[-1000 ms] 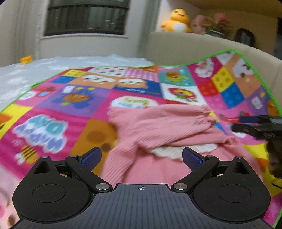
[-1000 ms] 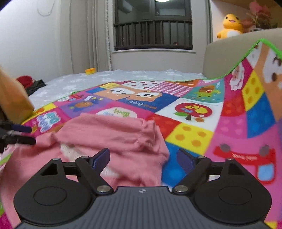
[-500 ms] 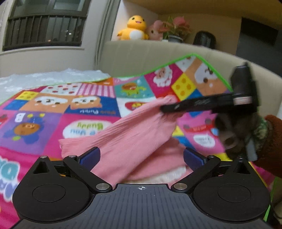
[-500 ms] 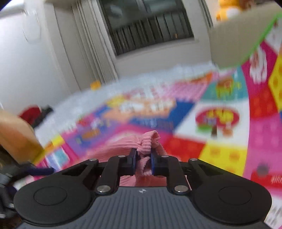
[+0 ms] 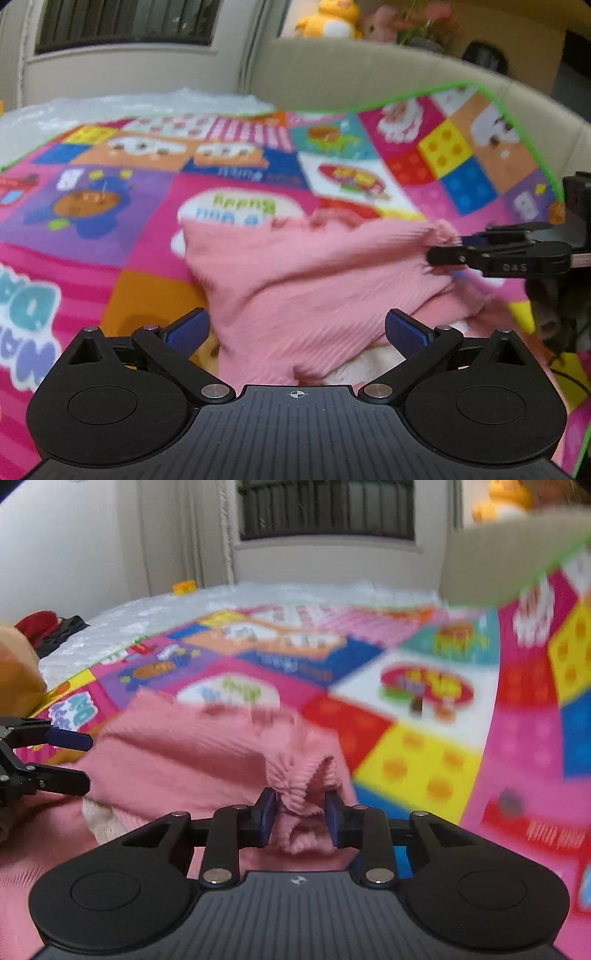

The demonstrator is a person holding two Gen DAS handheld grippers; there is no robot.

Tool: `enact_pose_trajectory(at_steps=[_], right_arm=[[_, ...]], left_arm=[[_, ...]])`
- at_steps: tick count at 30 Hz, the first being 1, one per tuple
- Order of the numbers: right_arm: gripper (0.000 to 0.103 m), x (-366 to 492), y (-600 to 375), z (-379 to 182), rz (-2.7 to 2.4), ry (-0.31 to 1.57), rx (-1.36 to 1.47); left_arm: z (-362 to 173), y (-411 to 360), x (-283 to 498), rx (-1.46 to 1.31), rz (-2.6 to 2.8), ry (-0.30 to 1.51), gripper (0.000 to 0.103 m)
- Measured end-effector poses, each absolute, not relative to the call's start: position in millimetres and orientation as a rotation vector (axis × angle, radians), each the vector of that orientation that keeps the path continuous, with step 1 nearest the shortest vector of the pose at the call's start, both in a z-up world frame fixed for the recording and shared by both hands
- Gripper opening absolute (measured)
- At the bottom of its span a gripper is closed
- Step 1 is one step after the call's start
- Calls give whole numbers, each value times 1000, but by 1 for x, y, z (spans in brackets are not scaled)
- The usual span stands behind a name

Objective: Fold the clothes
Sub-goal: 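Grasp a sleeve cuff with the right tool and pull it across the shirt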

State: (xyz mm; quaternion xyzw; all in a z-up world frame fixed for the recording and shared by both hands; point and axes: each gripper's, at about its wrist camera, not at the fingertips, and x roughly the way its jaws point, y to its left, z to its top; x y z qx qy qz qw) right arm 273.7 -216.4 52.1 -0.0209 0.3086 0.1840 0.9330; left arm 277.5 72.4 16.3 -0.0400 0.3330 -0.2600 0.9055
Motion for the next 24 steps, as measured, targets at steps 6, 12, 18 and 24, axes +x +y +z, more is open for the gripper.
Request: enact_pose_trajectory(at_steps=[6,12,18,24], right_arm=[[28,287,-212,50,376,642,-74],[51,298,-223,21,310,722,-58],[51,232,-196,40,461,559,-364],[47,192,-162,18,520,481,-727]], left_arm=[[23,64,288,-113,-585,662,103],[8,61,297,-116,-566,699,103],[5,74,299,-170,-561,700,103],[5,72,294,-158,-556,671,103]])
